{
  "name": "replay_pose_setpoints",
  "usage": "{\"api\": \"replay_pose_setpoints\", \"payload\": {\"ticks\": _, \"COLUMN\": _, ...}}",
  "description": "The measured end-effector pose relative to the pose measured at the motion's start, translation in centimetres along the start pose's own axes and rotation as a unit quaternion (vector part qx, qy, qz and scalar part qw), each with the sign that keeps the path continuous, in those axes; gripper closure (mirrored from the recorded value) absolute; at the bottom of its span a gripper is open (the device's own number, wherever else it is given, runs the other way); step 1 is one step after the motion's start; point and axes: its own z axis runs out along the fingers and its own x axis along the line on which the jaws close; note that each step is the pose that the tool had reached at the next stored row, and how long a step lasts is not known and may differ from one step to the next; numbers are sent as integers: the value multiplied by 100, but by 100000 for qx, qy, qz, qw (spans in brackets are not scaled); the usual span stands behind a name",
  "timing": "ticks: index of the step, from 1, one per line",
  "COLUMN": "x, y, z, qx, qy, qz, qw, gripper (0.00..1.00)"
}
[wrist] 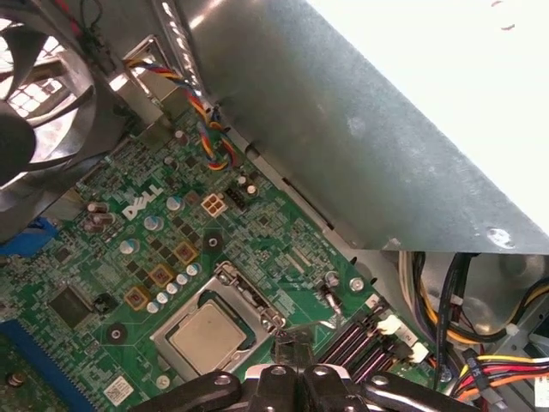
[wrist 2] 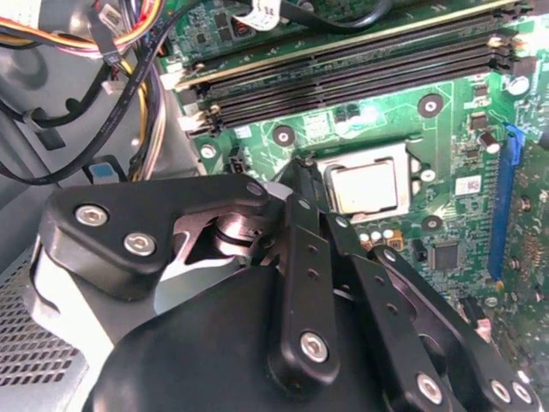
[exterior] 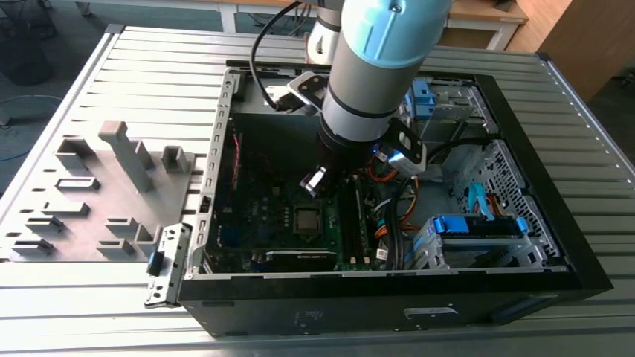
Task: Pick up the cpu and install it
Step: 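Close the cpu cover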
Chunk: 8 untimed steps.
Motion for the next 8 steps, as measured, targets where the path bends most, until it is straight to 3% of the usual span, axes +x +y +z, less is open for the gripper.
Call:
{"api": "replay_pose_setpoints", "payload": {"ticks": 3, "x": 70, "y": 12, "z": -2, "qx": 46, "qy": -41, "qz": -11, "qw": 100000, "gripper": 89}}
{"api": "replay_pose_setpoints", "payload": {"ticks": 8, "x": 215, "y": 90, "z": 2, "qx": 170, "qy": -177, "qz": -29, "qw": 100000, "gripper": 89}}
